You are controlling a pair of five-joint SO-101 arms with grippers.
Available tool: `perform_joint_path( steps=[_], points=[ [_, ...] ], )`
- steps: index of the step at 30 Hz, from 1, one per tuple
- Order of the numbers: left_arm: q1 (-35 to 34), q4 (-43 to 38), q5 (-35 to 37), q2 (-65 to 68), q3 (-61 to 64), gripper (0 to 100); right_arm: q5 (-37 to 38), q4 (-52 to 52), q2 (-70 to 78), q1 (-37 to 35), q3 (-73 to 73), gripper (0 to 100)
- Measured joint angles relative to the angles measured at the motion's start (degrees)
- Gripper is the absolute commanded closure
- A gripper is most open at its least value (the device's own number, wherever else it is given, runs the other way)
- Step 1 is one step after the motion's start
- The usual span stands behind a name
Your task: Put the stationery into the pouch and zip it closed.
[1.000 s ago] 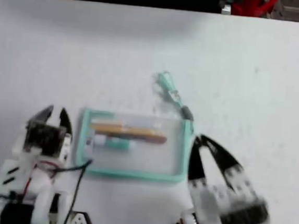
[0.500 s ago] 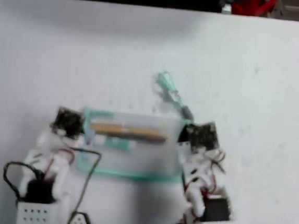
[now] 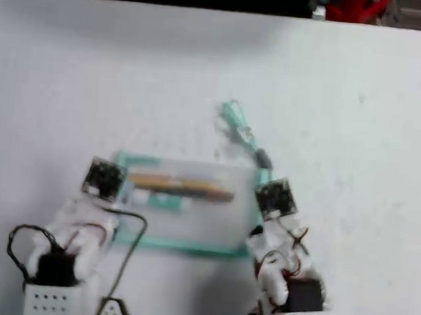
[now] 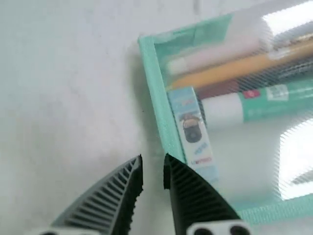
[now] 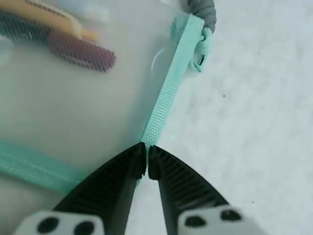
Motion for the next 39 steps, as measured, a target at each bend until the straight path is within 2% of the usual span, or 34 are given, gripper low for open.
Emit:
perform_joint_path(
  steps=[39],
  points=[
    [-0.1, 1.2, 0.0, -0.4, 0.0, 91, 0.0, 0.6, -0.2, 0.0, 0.0, 98.1]
  ],
)
